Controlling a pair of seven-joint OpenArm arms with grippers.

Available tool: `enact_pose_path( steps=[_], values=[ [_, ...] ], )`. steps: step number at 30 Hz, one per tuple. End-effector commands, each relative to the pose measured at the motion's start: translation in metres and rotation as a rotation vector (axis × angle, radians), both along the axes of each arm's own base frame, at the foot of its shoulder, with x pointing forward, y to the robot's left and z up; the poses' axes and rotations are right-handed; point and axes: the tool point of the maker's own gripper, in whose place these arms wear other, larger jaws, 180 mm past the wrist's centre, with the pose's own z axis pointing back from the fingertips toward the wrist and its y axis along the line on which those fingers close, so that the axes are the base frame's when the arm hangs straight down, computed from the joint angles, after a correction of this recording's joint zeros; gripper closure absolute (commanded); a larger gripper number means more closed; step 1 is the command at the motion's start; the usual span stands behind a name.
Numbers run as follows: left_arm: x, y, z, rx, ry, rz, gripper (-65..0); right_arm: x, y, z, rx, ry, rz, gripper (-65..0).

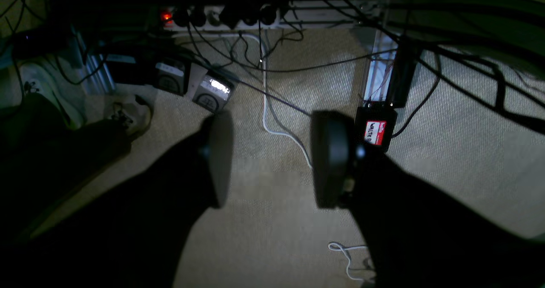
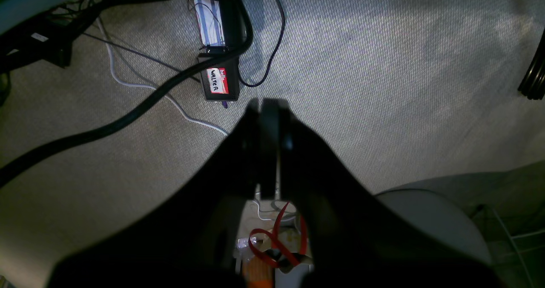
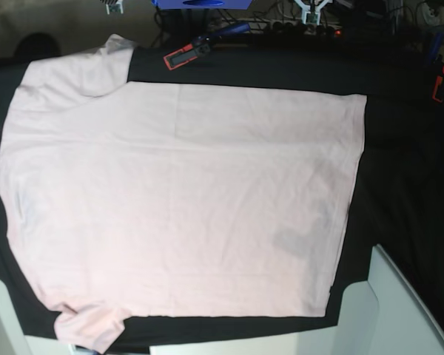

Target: Fold the T-shirt properly

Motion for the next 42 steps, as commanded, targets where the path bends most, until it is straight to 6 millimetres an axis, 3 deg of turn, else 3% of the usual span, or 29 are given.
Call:
enact_pose_path(
  steps=[1, 2, 3, 4, 5, 8, 10, 11, 13, 14, 15, 16, 17, 25, 26, 28, 30, 32, 35, 37, 39, 40, 41, 42],
  values=[
    [-0.0071, -0.0015, 0.0007, -0.004, 0.007, -0.005, -24.0, -0.0055, -0.0010, 0.0007, -0.002, 0.007, 0.001, -1.0],
    [-0.0077, -0.0015, 0.0006, -0.004, 0.011, -0.005, -15.6, -0.0055, -0.0010, 0.0007, -0.002, 0.007, 0.001, -1.0],
    [-0.0071, -0.0015, 0.0007, -0.004, 0.007, -0.005, -2.9, -0.0055, -0.0010, 0.0007, -0.002, 0.007, 0.001, -1.0],
    [-0.0075, -0.0004, 0.0010, -0.002, 0.006, -0.005, 0.0, -0.0045, -0.0010, 0.0006, -0.002, 0.006, 0.001, -1.0],
    [-0.0075, 0.0002, 0.0010, 0.001, 0.006, -0.005, -0.7, -0.0045, -0.0010, 0.0006, -0.002, 0.006, 0.001, -1.0],
    [-0.0076, -0.0015, 0.0008, 0.000, 0.006, -0.003, -20.3, -0.0045, -0.0010, 0.0006, -0.002, 0.006, 0.001, -1.0],
    [-0.0074, -0.0035, 0.0004, -0.003, 0.009, -0.002, -28.9, -0.0045, -0.0010, 0.0006, -0.002, 0.006, 0.001, -1.0],
    [-0.0075, -0.0035, 0.0004, -0.003, 0.009, -0.003, -30.2, -0.0045, -0.0010, 0.0006, -0.002, 0.006, 0.001, -1.0],
    [-0.0079, -0.0045, 0.0005, -0.008, 0.008, -0.006, -29.7, -0.0045, -0.0010, 0.0006, -0.002, 0.006, 0.001, -1.0],
    [-0.0079, -0.0045, 0.0005, -0.008, 0.008, -0.006, -25.9, -0.0045, -0.0010, 0.0006, -0.002, 0.006, 0.001, -1.0],
    [-0.0079, -0.0036, 0.0006, -0.007, 0.008, -0.006, -17.1, -0.0045, -0.0010, 0.0006, -0.002, 0.006, 0.001, -1.0],
    [-0.0084, -0.0025, 0.0006, -0.005, 0.011, -0.006, -1.8, -0.0045, -0.0010, 0.0006, -0.002, 0.006, 0.001, -1.0],
    [-0.0078, -0.0015, 0.0008, -0.004, 0.007, -0.006, 0.0, -0.0045, -0.0010, 0.0006, -0.002, 0.006, 0.001, -1.0],
    [-0.0076, -0.0008, 0.0009, 0.000, 0.006, -0.005, 0.0, -0.0045, -0.0011, 0.0006, -0.002, 0.006, 0.000, -1.0],
    [-0.0065, -0.0003, 0.0009, 0.002, 0.004, 0.000, -0.8, -0.0045, -0.0011, 0.0006, -0.002, 0.006, 0.000, -1.0],
    [-0.0065, -0.0009, 0.0008, 0.001, 0.003, 0.005, -8.7, -0.0045, -0.0014, 0.0006, -0.003, 0.006, -0.003, -1.9],
    [-0.0086, -0.0013, 0.0009, 0.000, 0.007, 0.000, -19.8, 0.0000, -0.0015, 0.0000, -0.003, 0.001, -0.005, -8.4],
    [-0.0096, -0.0035, 0.0008, -0.003, 0.009, -0.002, -27.4, 0.0010, -0.0015, -0.0002, -0.003, -0.001, -0.005, -22.3],
    [-0.0106, -0.0035, 0.0009, -0.003, 0.010, -0.002, -28.7, 0.0015, 0.0000, -0.0002, 0.000, -0.004, 0.001, -46.1],
    [-0.0106, -0.0035, 0.0009, -0.003, 0.010, -0.002, -28.7, 0.0005, 0.0010, -0.0001, 0.001, -0.002, 0.000, -51.2],
    [-0.0106, -0.0035, 0.0009, -0.003, 0.010, -0.004, -25.0, 0.0005, 0.0010, -0.0001, 0.001, -0.002, 0.000, -47.4],
    [-0.0106, -0.0037, 0.0009, -0.004, 0.011, -0.005, -19.1, 0.0005, 0.0010, -0.0001, 0.001, -0.002, 0.000, -42.9],
    [-0.0106, -0.0037, 0.0009, -0.004, 0.011, -0.005, -9.2, 0.0005, 0.0010, -0.0001, 0.001, -0.002, 0.000, -36.1],
    [-0.0106, -0.0027, 0.0010, -0.002, 0.011, -0.005, 0.0, 0.0005, 0.0010, -0.0001, 0.001, -0.002, 0.000, -26.1]
  ],
)
